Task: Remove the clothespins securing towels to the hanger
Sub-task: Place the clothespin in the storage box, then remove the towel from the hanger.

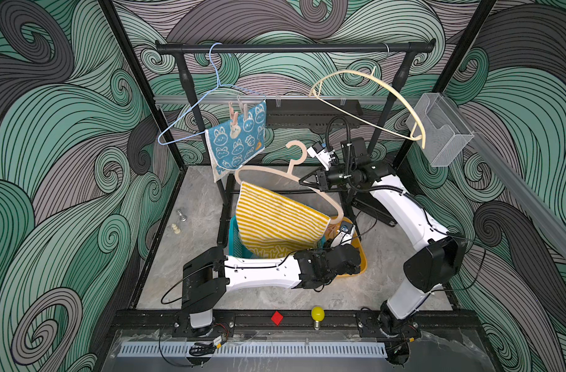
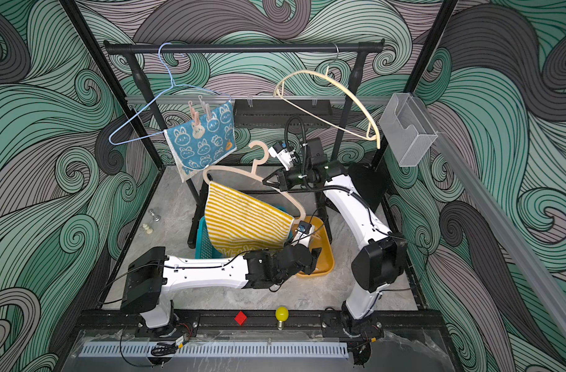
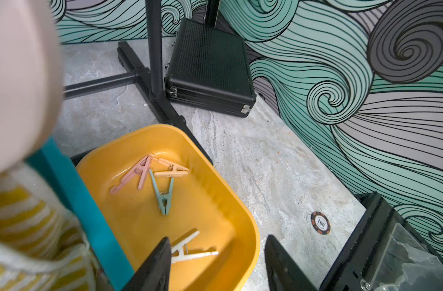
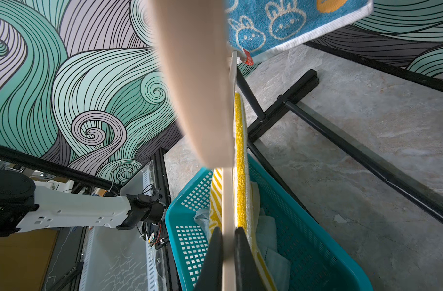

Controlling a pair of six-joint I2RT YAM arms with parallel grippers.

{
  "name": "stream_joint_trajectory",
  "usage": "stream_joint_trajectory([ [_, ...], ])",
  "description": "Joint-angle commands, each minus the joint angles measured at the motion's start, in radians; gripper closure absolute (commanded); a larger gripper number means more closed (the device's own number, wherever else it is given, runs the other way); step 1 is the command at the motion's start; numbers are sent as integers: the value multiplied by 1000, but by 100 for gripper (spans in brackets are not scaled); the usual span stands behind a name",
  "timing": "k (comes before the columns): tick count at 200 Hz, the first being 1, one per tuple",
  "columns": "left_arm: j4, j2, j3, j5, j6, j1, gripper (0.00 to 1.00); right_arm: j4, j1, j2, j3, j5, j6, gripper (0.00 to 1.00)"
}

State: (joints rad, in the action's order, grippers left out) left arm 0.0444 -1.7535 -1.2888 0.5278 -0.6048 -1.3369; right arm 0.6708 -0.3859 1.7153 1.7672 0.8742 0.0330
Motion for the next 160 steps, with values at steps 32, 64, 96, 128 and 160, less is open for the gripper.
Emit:
stream_joint_trajectory([
  [32, 67, 172, 93, 96, -48, -4, 42, -6, 16, -1, 32, 24, 8, 96],
  [64, 115, 266, 125, 174, -34, -5, 43, 5, 17, 9, 25, 19, 13, 96],
  [96, 143, 402, 169, 264, -1, -2, 43, 25, 17, -6, 1, 19, 24, 97],
  [128, 287, 501, 111, 273, 65, 62, 42, 1, 17, -65, -71, 17, 26, 97],
  [160, 473, 569, 41, 166, 58, 218, 42, -66, 17, -125, -156, 18, -9, 99],
])
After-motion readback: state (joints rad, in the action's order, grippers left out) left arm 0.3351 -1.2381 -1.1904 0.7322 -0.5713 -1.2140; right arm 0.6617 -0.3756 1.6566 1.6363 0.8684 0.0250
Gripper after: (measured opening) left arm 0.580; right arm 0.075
